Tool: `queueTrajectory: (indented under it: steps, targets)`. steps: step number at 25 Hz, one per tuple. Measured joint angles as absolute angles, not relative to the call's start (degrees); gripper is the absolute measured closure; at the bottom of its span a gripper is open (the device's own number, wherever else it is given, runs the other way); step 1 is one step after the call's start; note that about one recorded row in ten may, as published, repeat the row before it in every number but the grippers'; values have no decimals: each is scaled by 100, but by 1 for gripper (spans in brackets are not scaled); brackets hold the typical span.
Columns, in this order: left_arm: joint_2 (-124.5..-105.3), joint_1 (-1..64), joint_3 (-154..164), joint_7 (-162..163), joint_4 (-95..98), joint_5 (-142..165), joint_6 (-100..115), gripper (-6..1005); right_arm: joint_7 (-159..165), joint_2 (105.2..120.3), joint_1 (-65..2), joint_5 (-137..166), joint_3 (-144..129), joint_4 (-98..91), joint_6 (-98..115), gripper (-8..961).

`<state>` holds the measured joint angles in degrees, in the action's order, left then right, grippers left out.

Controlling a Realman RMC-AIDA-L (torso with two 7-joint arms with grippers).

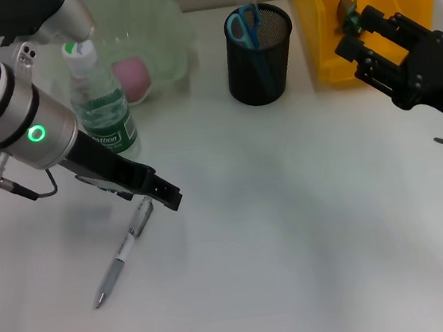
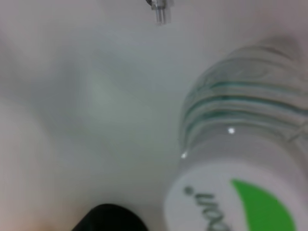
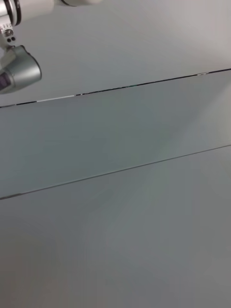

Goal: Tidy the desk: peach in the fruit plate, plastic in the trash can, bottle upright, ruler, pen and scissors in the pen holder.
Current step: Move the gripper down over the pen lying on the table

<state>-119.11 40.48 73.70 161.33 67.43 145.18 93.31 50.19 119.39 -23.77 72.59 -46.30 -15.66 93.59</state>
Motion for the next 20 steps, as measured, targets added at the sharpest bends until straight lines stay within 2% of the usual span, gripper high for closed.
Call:
queueTrajectory:
  steps: [20]
  targets:
    - [-11889, 4265, 7469, 16361, 6169, 14981, 8957, 170, 5018, 11926, -2550, 7250, -4570, -1599, 9135, 336]
